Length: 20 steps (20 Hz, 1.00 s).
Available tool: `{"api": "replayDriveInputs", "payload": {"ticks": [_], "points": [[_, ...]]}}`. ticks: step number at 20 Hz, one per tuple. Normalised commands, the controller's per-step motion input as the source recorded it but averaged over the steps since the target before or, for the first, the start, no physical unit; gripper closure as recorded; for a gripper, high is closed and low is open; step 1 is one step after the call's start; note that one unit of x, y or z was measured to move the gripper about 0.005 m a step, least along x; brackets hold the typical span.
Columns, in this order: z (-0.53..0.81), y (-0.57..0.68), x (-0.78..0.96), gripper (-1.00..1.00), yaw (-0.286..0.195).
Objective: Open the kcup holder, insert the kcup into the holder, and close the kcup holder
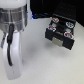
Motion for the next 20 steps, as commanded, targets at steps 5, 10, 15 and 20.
{"api": "replayDriveInputs", "payload": {"ticks": [5, 10, 15, 20], "points": [[-0.13, -0.27, 0.12, -1.0, -0.121], [-0.05, -0.1, 0.06, -1.0, -0.041], [-0.08, -0.01, -0.06, -1.0, 0.002], [-0.26, 0.0, -0.19, -1.0, 0.0]]}}
